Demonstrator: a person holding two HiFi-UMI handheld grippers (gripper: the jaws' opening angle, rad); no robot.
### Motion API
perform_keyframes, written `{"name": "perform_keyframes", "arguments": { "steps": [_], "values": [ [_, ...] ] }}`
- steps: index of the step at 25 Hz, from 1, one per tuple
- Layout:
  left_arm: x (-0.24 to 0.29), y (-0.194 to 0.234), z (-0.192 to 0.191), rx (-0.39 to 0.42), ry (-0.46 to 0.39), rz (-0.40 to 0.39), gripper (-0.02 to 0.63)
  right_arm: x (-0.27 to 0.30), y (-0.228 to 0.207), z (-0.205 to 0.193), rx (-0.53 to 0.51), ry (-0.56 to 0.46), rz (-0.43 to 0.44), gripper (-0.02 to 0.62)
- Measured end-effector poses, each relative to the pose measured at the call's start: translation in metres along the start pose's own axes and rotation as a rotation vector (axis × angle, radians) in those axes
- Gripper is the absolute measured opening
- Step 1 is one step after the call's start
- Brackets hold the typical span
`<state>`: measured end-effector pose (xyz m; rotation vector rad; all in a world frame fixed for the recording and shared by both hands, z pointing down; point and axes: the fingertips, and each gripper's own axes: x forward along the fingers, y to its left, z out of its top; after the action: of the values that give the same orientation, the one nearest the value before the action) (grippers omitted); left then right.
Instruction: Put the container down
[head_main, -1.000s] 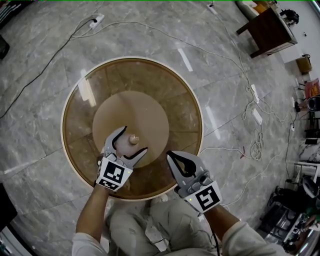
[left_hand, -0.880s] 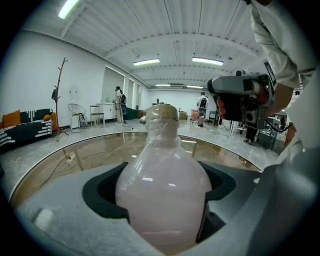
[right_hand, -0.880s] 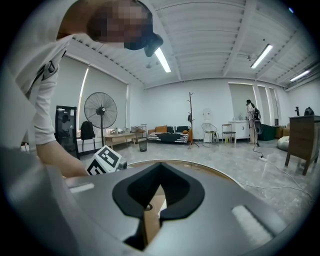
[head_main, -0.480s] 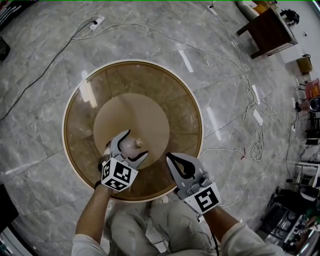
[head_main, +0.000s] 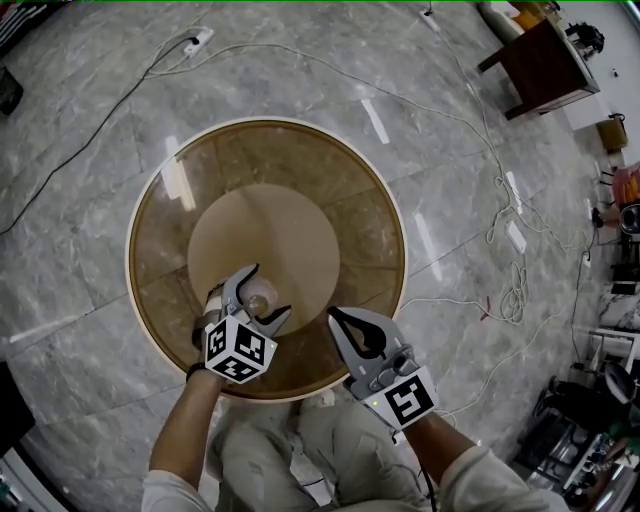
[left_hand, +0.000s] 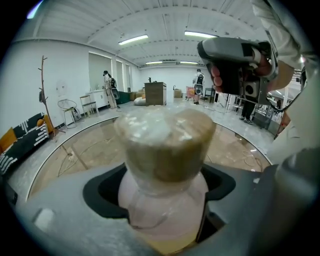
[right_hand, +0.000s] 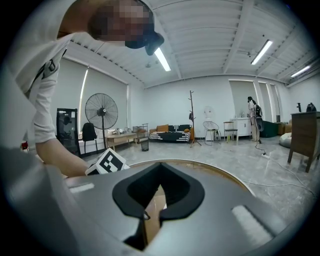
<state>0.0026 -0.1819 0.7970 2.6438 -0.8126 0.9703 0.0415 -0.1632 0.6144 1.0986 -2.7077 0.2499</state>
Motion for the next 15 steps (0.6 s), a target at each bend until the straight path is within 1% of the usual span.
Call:
{"name": "perform_keyframes", "arguments": {
  "steps": [11,13,15],
  "values": [
    [-0.001,0.000,0.002,0.012,-0.036,0.001,0.422,0.005,0.005,-0.012,-0.018,0.010,0.018,0.003],
    [-0.004,0.000,0.005,-0.003,-0.068,-0.006,0.422,0.005,0.006,-0.012,-0.020,0.013,0.020,0.003],
    [-0.010,-0.001,0.009,-0.033,-0.119,-0.016,0.433,0.005,0.008,-0.012,-0.022,0.017,0.022,0.003]
  ]
}}
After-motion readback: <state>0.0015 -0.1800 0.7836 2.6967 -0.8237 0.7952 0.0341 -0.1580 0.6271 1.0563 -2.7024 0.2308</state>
